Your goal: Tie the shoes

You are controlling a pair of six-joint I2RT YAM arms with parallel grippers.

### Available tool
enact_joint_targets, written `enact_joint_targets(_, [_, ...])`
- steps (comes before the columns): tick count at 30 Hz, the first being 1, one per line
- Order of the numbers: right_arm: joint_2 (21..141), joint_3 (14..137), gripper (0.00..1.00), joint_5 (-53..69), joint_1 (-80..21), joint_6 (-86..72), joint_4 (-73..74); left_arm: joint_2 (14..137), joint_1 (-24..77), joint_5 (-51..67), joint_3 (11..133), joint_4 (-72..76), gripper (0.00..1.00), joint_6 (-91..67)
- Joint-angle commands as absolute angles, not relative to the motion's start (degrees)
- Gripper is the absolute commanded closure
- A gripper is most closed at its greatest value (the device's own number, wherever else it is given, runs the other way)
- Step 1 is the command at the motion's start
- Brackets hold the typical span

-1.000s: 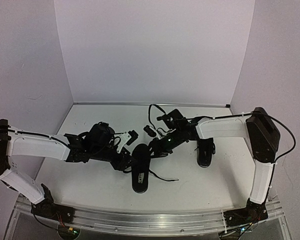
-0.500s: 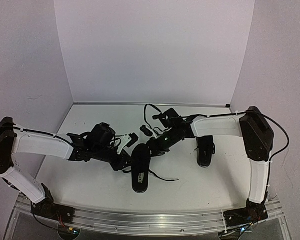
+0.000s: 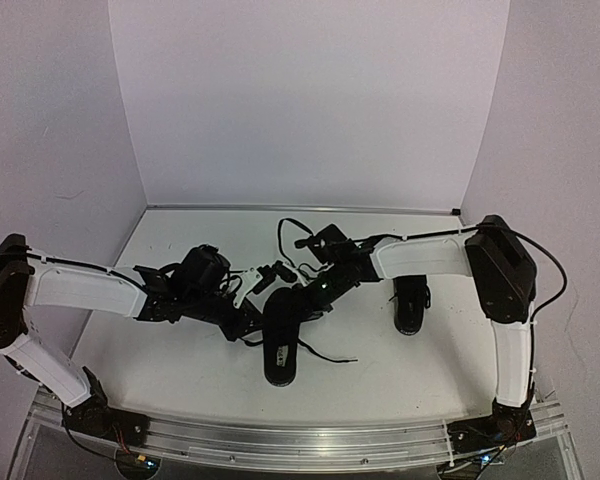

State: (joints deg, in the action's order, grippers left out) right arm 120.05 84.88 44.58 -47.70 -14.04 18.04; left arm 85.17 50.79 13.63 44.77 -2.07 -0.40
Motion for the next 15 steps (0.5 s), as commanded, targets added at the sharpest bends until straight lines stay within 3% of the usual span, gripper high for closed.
enact_joint_targets(1, [120.5, 86.6, 0.85, 44.9, -48.0, -12.8, 18.6, 85.1, 50.3, 14.9, 45.8, -1.5, 0.82, -0.2])
enact_joint_targets(6, [119.1, 85.9, 0.97, 44.4, -48.0, -13.2, 18.7, 85.2, 49.9, 15.3, 46.1, -2.1, 0.90, -0.1])
enact_joint_targets(10, [117.2, 84.5, 1.00, 43.3, -48.0, -13.4, 18.6, 85.4, 49.6, 15.8, 45.9, -2.8, 1.00, -0.1])
enact_joint_targets(15, [115.2, 82.7, 1.00, 42.2, -47.9, -13.7, 18.4, 85.6, 49.1, 16.0, 45.3, -3.3, 1.00, -0.1])
